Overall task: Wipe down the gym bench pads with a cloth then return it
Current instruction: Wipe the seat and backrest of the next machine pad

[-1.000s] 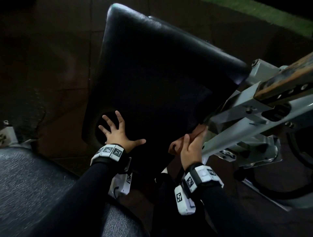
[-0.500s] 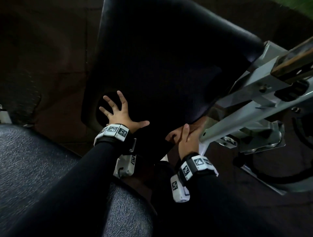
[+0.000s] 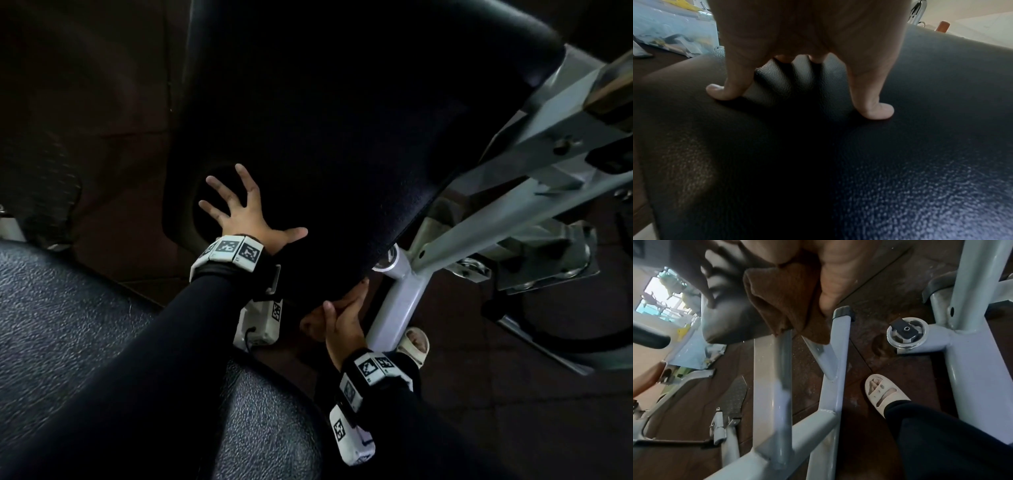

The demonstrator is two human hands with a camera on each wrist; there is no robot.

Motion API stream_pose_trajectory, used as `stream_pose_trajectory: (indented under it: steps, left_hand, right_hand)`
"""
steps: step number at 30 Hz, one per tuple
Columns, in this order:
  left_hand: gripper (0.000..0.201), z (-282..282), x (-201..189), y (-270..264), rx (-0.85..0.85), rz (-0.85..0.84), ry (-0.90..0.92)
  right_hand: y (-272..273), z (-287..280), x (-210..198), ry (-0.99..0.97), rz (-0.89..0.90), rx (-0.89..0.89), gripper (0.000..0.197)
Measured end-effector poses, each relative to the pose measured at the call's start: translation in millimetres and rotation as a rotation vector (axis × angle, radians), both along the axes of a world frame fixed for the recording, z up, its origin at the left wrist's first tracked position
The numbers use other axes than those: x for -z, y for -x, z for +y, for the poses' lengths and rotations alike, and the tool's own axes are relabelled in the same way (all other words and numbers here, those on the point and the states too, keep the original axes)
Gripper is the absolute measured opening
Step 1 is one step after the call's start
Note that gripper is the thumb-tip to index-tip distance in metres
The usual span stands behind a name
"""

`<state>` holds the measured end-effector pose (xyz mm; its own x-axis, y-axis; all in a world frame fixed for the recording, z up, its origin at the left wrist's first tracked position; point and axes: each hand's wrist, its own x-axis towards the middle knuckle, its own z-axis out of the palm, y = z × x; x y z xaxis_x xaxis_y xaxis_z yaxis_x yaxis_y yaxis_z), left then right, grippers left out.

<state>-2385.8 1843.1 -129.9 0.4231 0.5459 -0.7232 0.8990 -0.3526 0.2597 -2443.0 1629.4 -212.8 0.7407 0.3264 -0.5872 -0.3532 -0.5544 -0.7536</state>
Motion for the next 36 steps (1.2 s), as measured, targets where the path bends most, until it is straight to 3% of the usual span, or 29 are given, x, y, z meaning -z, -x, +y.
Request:
stream_pose_trajectory:
  steps: [4,9,17,21,26,29,32,36]
  left_hand:
    - [0.139,0,-2,2,0.002,0.009,0.010]
    - [0.139,0,-3,1,-0.012,-0.010,0.024]
    - [0.137,1,1,2,-0.018,-0.020,-0.015]
    - [0.137,1,2,2,-0.022,0.006,-0.045]
    - [0.137,-2,-5,-8,-0.070,0.041,-0.075]
    - [0.108,-15,-19,-23,-0.096,-0.068,-0.120]
    - [0.070,-40,-42,-40,-0.020,-0.312,-0.141]
    - [0.045,-98,-86,-62,0.108,-0.507,-0.041]
  right_hand:
    - [-32,-3,-16,-0.027,0.006,0.007,0.076]
    - [-103,-3,-39,0.040,-0.320,0.086,0.066]
    - [-216,0,-69,0.236,-0.303,0.173,0.067]
    - [-234,-4,-76,0.249,-0.286,0.194,0.070]
    - [-242,-23,-83,0.221,-0.260,0.090,0.065]
    - [-241,-42,-97,0.167,-0.248,-0.016,0.059]
    - [-232,-64,-119,0.106,-0.226,-0.127,0.051]
    - [-222,-101,-161,0.034,-0.258,-0.170,0.049]
